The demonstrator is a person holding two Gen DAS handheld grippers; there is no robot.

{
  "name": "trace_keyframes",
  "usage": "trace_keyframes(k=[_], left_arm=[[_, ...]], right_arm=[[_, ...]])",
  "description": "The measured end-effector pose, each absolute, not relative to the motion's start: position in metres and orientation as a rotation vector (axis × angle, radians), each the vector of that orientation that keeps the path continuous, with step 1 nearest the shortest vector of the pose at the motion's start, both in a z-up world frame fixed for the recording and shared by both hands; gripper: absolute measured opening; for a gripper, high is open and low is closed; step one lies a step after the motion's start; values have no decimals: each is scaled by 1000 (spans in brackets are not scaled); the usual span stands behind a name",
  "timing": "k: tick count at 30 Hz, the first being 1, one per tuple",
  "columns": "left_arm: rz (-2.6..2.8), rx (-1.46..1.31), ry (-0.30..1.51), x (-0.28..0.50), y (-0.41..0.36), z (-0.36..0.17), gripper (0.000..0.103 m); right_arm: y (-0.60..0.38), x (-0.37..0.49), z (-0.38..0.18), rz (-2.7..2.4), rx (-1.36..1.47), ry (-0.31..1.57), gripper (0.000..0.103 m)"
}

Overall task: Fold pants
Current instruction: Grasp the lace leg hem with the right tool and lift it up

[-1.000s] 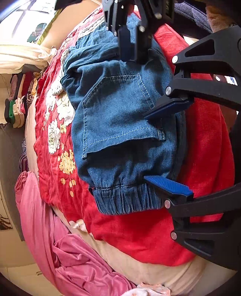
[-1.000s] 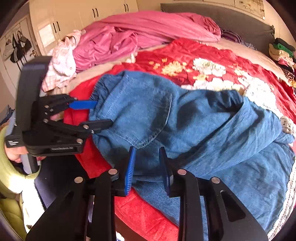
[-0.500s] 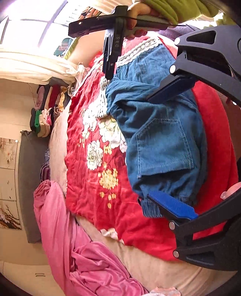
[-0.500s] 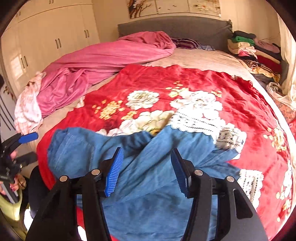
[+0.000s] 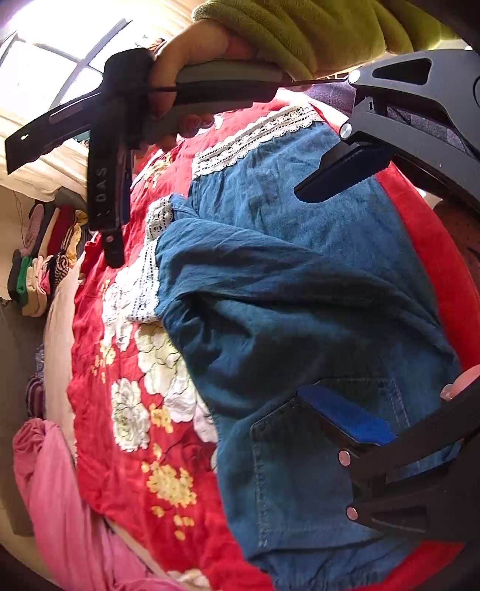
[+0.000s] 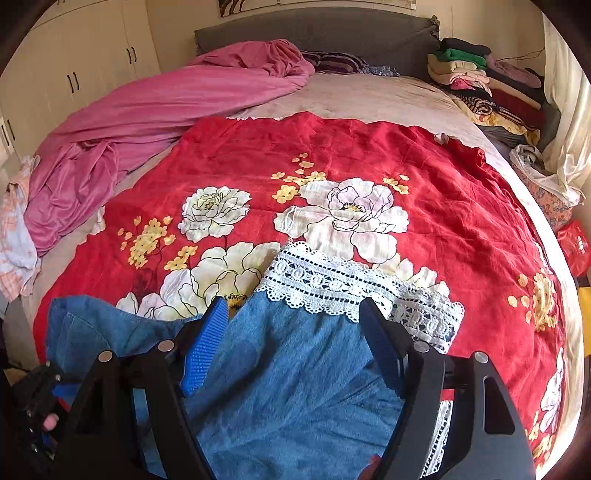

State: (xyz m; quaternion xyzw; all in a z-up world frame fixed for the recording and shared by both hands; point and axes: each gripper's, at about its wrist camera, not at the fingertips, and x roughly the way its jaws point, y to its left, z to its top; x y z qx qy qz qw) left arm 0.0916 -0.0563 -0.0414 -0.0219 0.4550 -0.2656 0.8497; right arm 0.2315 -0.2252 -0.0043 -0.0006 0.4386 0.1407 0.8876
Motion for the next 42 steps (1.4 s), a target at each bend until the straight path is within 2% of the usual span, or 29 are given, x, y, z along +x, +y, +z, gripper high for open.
trace_keyframes(k=[4,7,9,12,15,16,17,19,23,25,26,35,37,39,40,42], left_arm=[[-569,-68,979,89,-61,-51,91],[-585,-77,993,90,-66,-55,83],[-594,-93,1006,94,-67,-59,70],[-580,-96,1019,99,-68,-65,59],[-576,-96,1029,102,-67,-71,56],[-578,-93,1028,102,-67,-72,56],[-580,-88,1024,102,-67,-72,56],[-584,-77,1017,100,-67,-71,57],[-601,-80,1001,99,-69,-67,64],[-603,-68,981,98,-71,-63,75],[-604,-61,970,96,-71,-62,84],[-655,57,861,81,-95,-44,86],[-666,121,837,73,-107,-42,82],[-672,177,825,69,-118,-44,63],[-670,202,824,68,-123,-47,60],[-663,238,838,67,-131,-55,48]], right_arm=[[-211,257,-22,293,-22,966,72],[-198,276,-38,278,-53,1002,72],[-190,287,-47,269,-79,1016,72],[-182,303,-62,241,-98,1055,72],[-186,318,-78,192,-103,1083,70],[-188,320,-82,195,-100,1089,53],[-193,321,-85,202,-89,1090,42],[-206,317,-81,210,-48,1071,11],[-241,288,-56,248,88,1001,9],[-260,265,-42,260,149,962,9],[-268,254,-35,258,175,945,9],[-338,158,0,215,384,821,9],[-347,141,4,213,415,803,9],[-354,123,5,200,438,786,9],[-358,114,5,191,451,780,9],[-366,97,1,165,488,776,9]])
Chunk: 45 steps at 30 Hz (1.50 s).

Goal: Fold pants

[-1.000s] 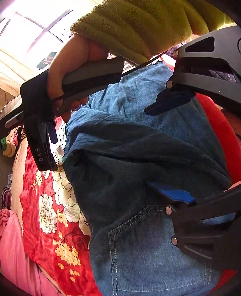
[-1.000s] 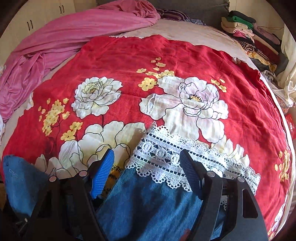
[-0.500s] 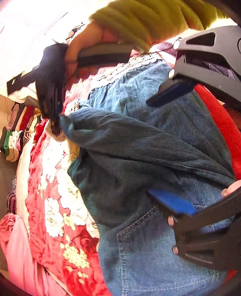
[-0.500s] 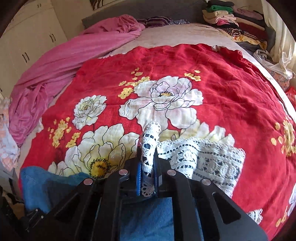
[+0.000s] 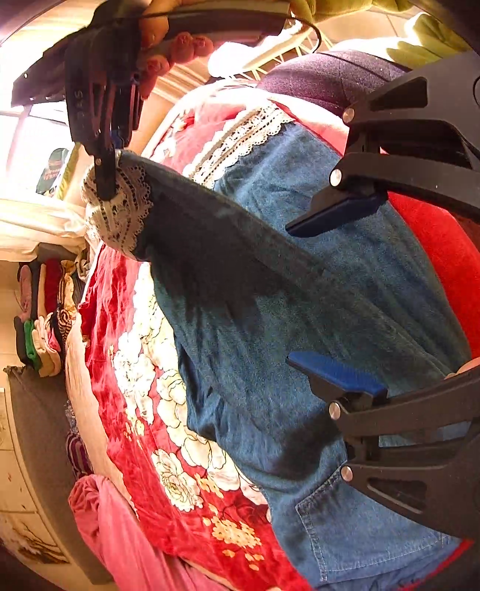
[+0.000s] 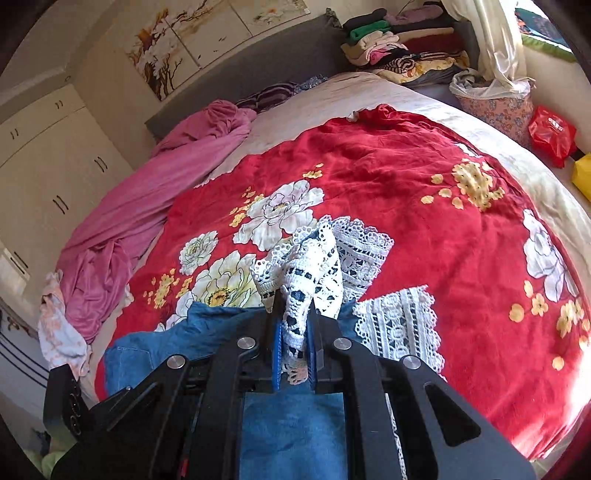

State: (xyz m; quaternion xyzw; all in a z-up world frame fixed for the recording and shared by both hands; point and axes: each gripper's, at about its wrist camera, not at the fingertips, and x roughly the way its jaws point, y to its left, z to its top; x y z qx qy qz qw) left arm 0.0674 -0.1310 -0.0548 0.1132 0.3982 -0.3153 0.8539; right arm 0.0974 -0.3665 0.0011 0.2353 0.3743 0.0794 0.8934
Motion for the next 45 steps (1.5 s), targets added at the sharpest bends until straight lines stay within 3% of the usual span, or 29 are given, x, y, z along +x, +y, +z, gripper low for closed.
trace_keyframes(k=[1,3,9,11,12,13,20,22,25,38,42,43,45], left_arm=[[-659,251,847,67,-133,-59,43],[-660,261,874,68,-134,-68,22],[-682,231,913,66,-121,-75,19],[-699,238,907,62,-118,-74,19],[-710,243,906,61,-118,-74,19],[-718,248,902,59,-118,-74,19],[-724,266,901,57,-123,-75,17],[-723,269,910,58,-121,-73,9],[-730,272,909,57,-111,-66,4],[-752,265,972,43,-88,-81,4],[-746,272,941,39,-86,-74,6],[-750,283,922,36,-87,-70,12],[-763,301,890,31,-90,-65,32]], right_arm=[[-372,89,-2,151,513,777,9],[-381,71,-11,128,572,791,10],[-390,27,-54,96,632,885,15],[-393,17,-66,96,647,906,26],[-395,13,-69,93,656,910,37],[-396,10,-70,88,660,907,39],[-413,5,-71,56,688,882,37],[-414,3,-72,69,675,883,16],[-413,-2,-68,104,668,881,16],[-413,-13,-84,76,612,970,17],[-413,-19,-66,38,533,937,27],[-412,-21,-60,31,509,919,27],[-409,-23,-52,38,478,893,27]])
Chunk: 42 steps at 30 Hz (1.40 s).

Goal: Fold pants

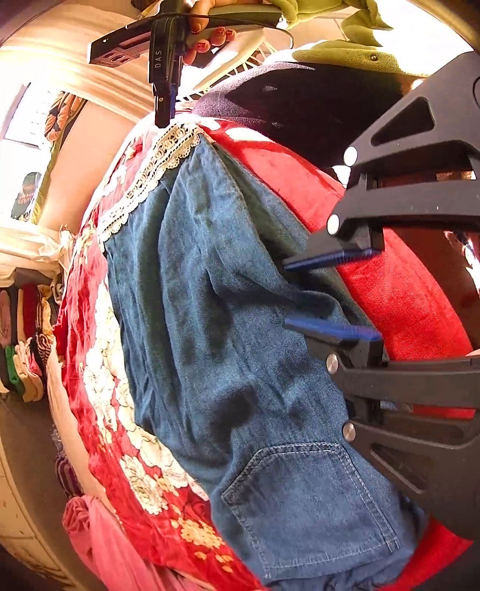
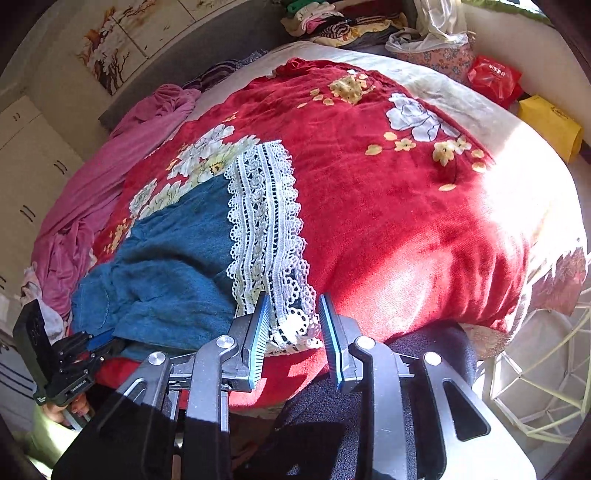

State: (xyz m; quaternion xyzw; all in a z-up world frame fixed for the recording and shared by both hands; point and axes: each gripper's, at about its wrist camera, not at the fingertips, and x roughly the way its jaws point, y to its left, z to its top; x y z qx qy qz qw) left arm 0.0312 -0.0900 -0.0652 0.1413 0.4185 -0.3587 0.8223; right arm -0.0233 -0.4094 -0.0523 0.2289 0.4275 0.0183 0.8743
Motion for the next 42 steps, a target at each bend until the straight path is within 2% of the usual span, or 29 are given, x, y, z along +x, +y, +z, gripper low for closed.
trace_keyframes(k=[4,5,6,11,16,20,24,25,26,28,29,30,35,42], left_arm=[[-742,378,862,31,-108,-69,33],[-733,402,863,32,-114,-71,23],[-725,420,863,33,-118,-74,6],[-746,495,854,23,-120,-69,1],[-737,558,922,17,-105,-82,1],[-740,517,944,20,-102,-88,1],[-827,372,970,21,-88,-68,1],[-840,333,963,23,-83,-59,1],[-833,308,940,26,-78,-48,7],[-809,270,909,40,-73,-28,23],[-783,255,888,51,-71,-20,37],[-747,247,871,64,-70,-13,42],[-676,143,911,148,-73,-3,47],[-612,-4,1072,222,-77,-44,47]], right_arm=[[-386,-17,-46,116,428,877,32],[-378,-13,-45,137,417,879,32],[-372,-8,-46,157,407,881,32],[-359,10,-56,171,367,925,32],[-368,4,-81,146,394,988,32],[-366,2,-88,150,393,994,33],[-369,-1,-67,198,386,956,40],[-373,-1,-58,206,383,925,45],[-378,2,-49,203,373,897,48],[-392,17,-36,185,357,859,51],[-400,28,-33,176,359,852,51],[-409,43,-31,175,369,851,51],[-439,120,-45,234,457,905,52],[-434,184,-96,328,499,1061,48]])
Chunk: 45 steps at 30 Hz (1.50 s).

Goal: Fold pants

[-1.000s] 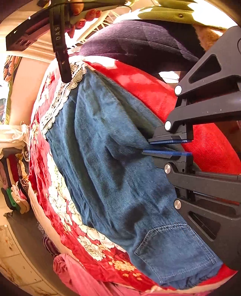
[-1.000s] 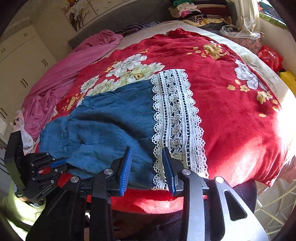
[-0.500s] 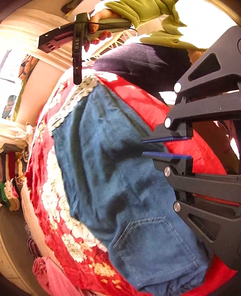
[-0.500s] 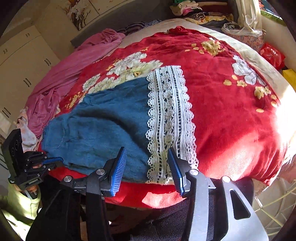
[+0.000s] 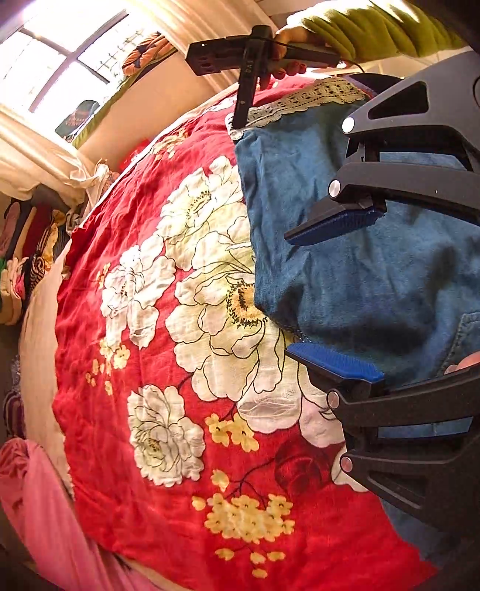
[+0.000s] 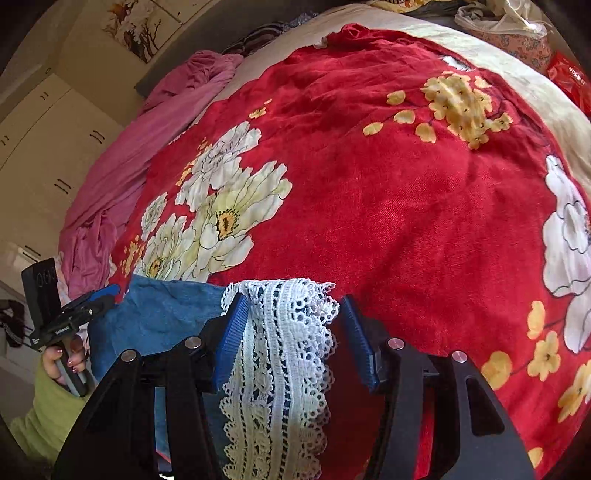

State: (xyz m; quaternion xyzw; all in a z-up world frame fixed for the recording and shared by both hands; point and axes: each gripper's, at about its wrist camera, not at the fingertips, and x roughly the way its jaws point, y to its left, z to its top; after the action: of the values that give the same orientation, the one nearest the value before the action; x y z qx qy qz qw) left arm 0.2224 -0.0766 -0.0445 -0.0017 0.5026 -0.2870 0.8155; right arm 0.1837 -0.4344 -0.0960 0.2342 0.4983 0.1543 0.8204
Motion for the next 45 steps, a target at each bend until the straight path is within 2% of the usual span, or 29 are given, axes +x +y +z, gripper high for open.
trace_keyframes(k=[2,4,5,6,8,9,10,11,12,14,17,21,22,25,27,29,30,34,36,38,42,45], left_arm=[[-614,-9,1104,230,-80,-58,47],[-618,-29,1134,236,-82,-72,47],[-624,-66,1129,238,-80,-76,52],[-654,-126,1125,240,-78,-79,61],[-667,-165,1131,240,-77,-82,61],[-665,-130,1130,237,-81,-81,57],[-663,-95,1126,233,-85,-79,47],[-664,-84,1124,231,-87,-77,23],[-658,-90,1120,230,-88,-73,15],[-644,-122,1076,230,-89,-60,11],[-616,-54,973,231,-111,-39,11],[-517,83,995,237,-139,-62,11],[-495,90,1009,240,-138,-71,11],[-492,84,980,234,-130,-77,16],[-492,101,946,222,-121,-66,38],[-499,108,899,203,-108,-49,43],[-508,96,884,191,-98,-41,46],[-458,4,860,142,-45,-21,57],[-422,-63,847,117,-11,-15,59],[-361,-104,839,97,19,-9,67],[-212,-45,828,73,59,-5,77],[-148,-90,846,70,82,-12,77]], right_arm=[[-427,183,-95,349,465,1052,47],[-425,178,-91,391,471,1026,28],[-421,173,-87,403,446,997,26],[-416,167,-81,404,396,967,25],[-407,155,-72,429,335,919,21],[-405,149,-65,441,329,890,20],[-406,144,-57,443,315,858,19],[-408,140,-48,430,296,829,18],[-411,139,-39,408,279,806,17],[-421,142,-22,361,269,773,17],[-422,161,-7,279,147,758,17],[-415,200,-45,226,68,915,17],[-413,204,-59,194,44,950,21],[-415,204,-75,167,38,969,34],[-430,187,-61,177,144,920,42],[-444,157,-42,200,241,860,44],[-449,140,-35,214,267,836,49],[-456,78,-29,250,368,831,50],[-458,54,-41,257,443,862,50],[-458,35,-53,254,503,887,51],[-456,22,-69,221,553,916,51],[-454,25,-75,206,566,933,51]])
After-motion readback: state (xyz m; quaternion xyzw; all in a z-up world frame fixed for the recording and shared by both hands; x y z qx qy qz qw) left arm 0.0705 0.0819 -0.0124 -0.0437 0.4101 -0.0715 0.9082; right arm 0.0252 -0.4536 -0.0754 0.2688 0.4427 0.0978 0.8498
